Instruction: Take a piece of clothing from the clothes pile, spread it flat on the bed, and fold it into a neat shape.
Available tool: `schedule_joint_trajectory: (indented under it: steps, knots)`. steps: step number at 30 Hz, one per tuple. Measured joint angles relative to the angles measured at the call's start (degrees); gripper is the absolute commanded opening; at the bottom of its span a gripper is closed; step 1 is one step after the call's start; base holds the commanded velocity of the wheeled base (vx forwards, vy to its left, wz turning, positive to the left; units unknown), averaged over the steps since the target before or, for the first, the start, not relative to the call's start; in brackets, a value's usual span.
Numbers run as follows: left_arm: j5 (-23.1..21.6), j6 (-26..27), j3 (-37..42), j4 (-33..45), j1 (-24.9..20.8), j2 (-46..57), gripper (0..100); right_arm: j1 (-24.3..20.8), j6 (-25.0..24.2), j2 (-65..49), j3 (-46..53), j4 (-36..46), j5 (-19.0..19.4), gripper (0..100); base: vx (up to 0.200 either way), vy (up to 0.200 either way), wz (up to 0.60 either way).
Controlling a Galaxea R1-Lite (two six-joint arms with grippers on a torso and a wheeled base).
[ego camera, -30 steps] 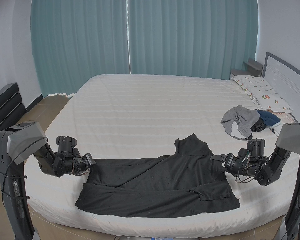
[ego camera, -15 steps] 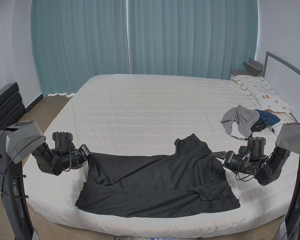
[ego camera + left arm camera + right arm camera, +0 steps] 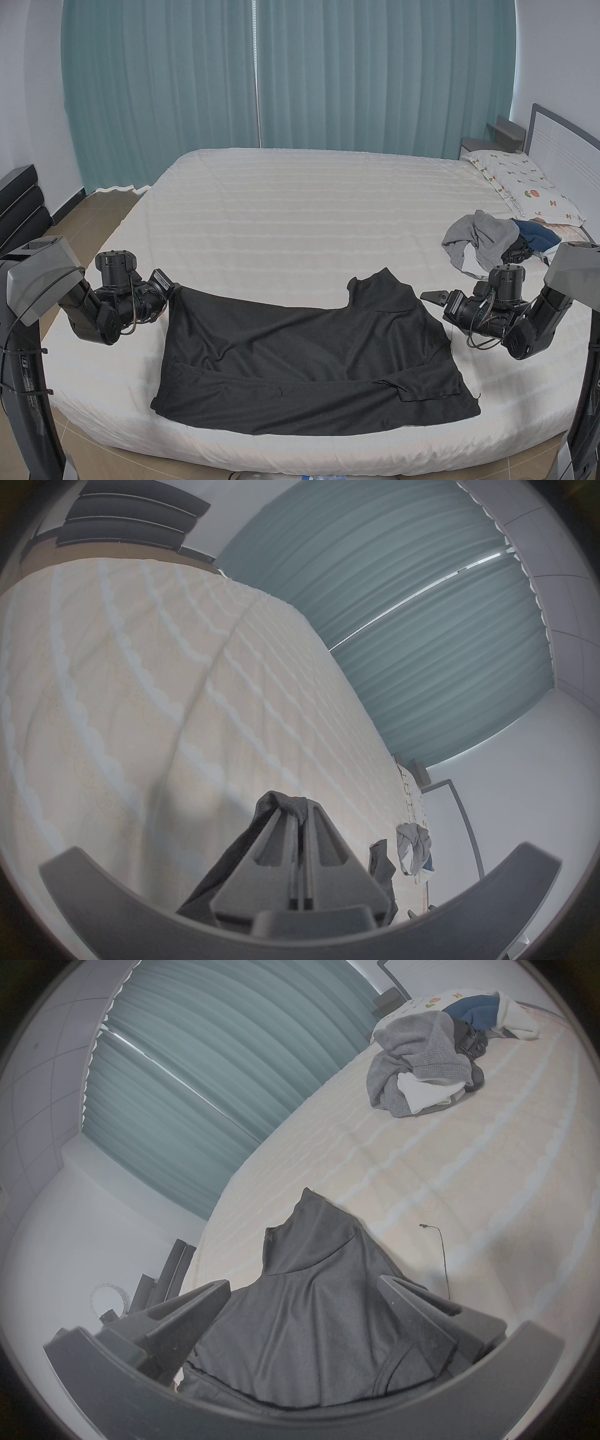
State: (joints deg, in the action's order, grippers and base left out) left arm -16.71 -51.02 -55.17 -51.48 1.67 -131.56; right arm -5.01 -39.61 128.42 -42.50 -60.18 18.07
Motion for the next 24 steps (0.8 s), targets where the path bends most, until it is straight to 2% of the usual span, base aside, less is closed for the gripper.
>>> schedule_joint_trajectory:
  steps: [14, 24]
  knots:
    - [0.3, -0.9, -0.3, -6.5, -0.1, -2.5, 0, -2.5, 2.9, 8.3, -25.0, 19.1, -5.2, 100, 0.0, 0.0, 0.0]
    - [0.4, -0.9, -0.3, -7.3, -0.1, -4.6, 0, -3.2, 3.8, 18.0, -37.9, 22.4, -9.4, 100, 0.0, 0.0, 0.0]
